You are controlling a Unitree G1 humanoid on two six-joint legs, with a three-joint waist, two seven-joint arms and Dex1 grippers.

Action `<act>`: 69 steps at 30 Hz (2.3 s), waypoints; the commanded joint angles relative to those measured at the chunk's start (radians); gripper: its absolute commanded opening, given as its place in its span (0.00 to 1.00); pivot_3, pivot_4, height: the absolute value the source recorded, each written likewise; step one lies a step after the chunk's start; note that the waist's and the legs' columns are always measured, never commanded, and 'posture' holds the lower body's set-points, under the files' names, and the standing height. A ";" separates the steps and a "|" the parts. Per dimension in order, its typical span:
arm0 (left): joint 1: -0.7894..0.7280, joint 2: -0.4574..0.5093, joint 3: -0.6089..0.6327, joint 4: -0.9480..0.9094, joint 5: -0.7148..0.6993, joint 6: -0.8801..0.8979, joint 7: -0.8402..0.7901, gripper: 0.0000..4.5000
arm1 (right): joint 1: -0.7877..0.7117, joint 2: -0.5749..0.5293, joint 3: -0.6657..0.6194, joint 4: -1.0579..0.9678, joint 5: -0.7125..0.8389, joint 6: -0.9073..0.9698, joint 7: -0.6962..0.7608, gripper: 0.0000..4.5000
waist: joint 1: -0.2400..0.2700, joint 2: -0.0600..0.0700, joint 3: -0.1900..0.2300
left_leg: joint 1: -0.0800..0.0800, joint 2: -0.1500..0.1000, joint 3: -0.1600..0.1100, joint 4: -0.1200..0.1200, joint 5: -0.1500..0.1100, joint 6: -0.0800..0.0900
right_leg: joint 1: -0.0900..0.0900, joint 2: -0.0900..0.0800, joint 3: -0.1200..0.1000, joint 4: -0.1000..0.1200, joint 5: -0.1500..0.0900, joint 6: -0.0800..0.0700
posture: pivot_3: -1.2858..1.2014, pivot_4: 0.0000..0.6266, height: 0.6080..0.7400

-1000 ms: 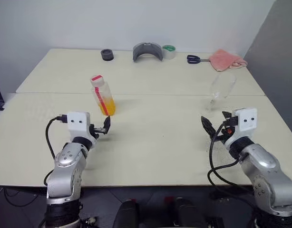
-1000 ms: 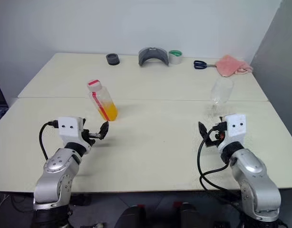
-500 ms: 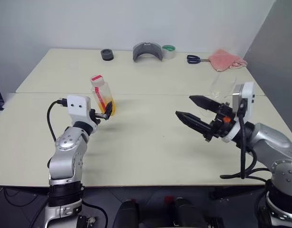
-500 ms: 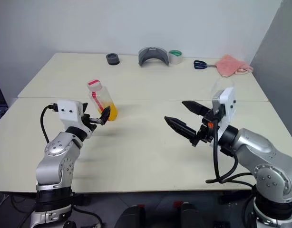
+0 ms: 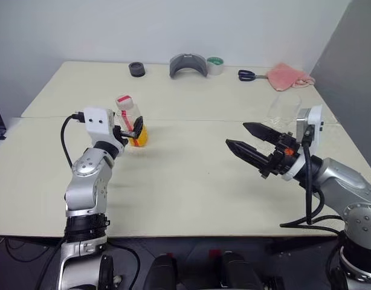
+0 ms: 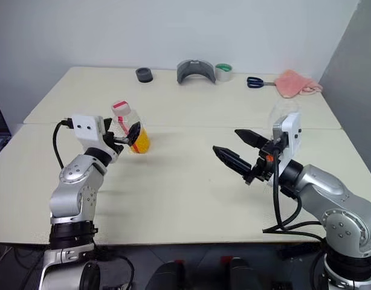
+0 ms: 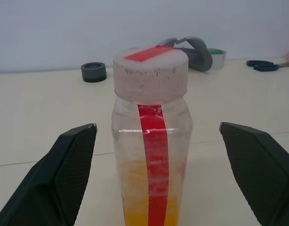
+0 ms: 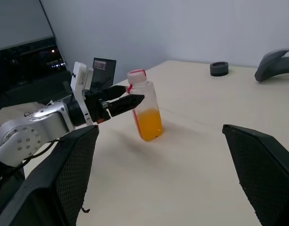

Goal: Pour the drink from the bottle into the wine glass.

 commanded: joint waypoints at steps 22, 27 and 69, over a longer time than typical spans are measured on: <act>-0.266 0.013 -0.037 0.560 0.072 -0.408 -0.095 1.00 | -0.013 -0.067 -0.011 -0.070 0.102 -0.065 -0.148 1.00 | 0.001 0.000 0.000 | 0.000 0.000 0.000 0.000 0.000 0.000 | 0.000 0.000 0.000 0.000 0.000 0.000 | 0.52 0.24 1.00; -0.259 0.013 -0.034 0.557 0.068 -0.414 -0.099 0.73 | -0.013 -0.072 -0.008 -0.075 0.123 -0.067 -0.172 1.00 | 0.001 0.000 0.000 | 0.000 0.000 0.000 0.000 0.000 0.000 | 0.000 0.000 0.000 0.000 0.000 0.000 | 0.52 0.24 1.00; -0.378 -0.134 -0.322 0.191 -0.098 -0.043 -0.626 0.39 | -0.371 -0.004 0.224 0.289 -0.276 -0.159 -0.015 1.00 | -0.002 0.001 0.001 | -0.003 0.000 0.000 0.001 0.000 0.000 | -0.002 0.000 0.000 -0.001 0.000 0.001 | 0.52 0.24 1.00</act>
